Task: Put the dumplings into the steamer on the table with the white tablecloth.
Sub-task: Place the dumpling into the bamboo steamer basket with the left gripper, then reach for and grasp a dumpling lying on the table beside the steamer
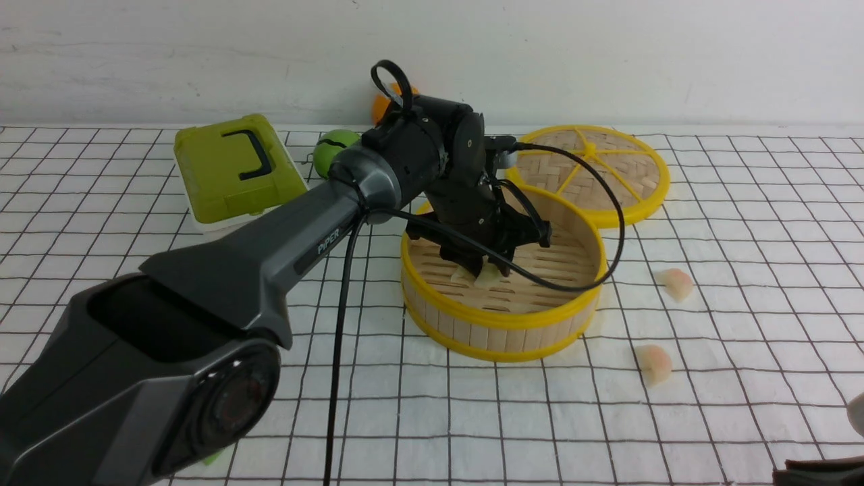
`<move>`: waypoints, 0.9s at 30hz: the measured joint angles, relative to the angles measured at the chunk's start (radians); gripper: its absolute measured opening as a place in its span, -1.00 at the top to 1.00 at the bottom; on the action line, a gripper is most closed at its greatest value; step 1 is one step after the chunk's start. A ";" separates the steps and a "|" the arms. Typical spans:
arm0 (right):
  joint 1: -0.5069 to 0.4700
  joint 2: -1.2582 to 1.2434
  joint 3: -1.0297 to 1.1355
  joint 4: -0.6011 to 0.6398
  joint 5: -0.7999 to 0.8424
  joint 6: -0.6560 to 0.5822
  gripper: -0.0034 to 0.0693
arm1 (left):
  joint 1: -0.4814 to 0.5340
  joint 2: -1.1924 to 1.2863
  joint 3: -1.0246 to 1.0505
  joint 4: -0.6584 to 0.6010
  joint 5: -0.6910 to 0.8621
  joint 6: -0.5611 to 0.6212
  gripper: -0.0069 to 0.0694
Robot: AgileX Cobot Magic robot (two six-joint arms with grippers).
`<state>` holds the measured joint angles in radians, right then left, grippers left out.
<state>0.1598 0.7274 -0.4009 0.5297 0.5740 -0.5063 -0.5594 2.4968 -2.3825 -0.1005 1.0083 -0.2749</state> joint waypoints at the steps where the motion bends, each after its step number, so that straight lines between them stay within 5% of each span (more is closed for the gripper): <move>1: 0.000 0.000 0.000 0.000 0.000 0.000 0.65 | 0.000 -0.002 0.000 -0.001 -0.003 -0.001 -0.05; 5: 0.000 0.000 0.000 0.000 0.006 0.000 0.65 | 0.000 -0.046 0.000 -0.006 0.036 -0.003 -0.19; 11: 0.000 0.002 0.000 0.015 0.053 0.027 0.62 | 0.000 -0.216 0.001 -0.005 0.161 0.037 -0.13; 16: 0.000 0.085 -0.044 0.016 0.104 0.077 0.51 | 0.000 -0.473 0.001 0.004 0.232 0.131 0.17; 22: 0.000 0.345 -0.249 0.014 0.067 0.124 0.14 | 0.000 -0.811 0.097 0.070 0.232 0.152 0.59; 27: 0.000 0.609 -0.405 -0.017 -0.026 0.129 0.05 | 0.000 -1.196 0.436 0.170 0.232 0.154 0.78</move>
<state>0.1598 1.3365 -0.8059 0.5132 0.5481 -0.3770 -0.5594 1.3008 -1.9463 0.0693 1.2407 -0.1208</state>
